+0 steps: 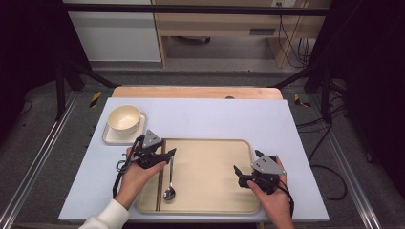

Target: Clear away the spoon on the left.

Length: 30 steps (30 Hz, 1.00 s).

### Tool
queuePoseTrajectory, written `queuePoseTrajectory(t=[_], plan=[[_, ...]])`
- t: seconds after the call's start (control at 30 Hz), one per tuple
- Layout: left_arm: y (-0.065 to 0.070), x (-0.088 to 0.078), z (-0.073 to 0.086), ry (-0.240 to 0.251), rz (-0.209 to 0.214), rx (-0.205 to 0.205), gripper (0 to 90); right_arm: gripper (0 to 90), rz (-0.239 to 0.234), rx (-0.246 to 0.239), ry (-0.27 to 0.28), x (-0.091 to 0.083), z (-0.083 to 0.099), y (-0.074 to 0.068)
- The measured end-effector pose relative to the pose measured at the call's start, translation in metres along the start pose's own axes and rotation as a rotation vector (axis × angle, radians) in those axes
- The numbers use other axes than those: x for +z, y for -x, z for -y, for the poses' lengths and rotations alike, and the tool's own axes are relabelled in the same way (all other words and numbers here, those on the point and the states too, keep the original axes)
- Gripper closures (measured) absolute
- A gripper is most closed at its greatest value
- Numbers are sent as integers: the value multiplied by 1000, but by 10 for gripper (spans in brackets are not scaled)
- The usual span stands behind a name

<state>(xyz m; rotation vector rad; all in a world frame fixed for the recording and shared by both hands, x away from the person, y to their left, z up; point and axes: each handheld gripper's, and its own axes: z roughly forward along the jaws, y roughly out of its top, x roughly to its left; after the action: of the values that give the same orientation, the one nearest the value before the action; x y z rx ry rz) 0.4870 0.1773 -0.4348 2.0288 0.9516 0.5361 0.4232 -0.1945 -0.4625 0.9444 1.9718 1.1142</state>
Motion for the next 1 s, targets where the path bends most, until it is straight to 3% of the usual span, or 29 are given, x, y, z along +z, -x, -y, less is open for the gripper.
queuePoseTrajectory(t=[0.2, 0.47, 0.9, 1.0], plan=[[-9, -12, -1, 17, -18, 0, 364, 92, -2, 0, 2, 0, 0, -1], [-31, -39, -8, 37, -79, 11, 361, 93, 2, 12, 3, 0, 0, 0], [-74, -70, -1, 80, -164, -100, 351, 95, 7, 7, 7, 1, 0, -2], [-81, -76, -2, 83, -178, -99, 339, 94, 11, 12, 8, 1, 0, -1]])
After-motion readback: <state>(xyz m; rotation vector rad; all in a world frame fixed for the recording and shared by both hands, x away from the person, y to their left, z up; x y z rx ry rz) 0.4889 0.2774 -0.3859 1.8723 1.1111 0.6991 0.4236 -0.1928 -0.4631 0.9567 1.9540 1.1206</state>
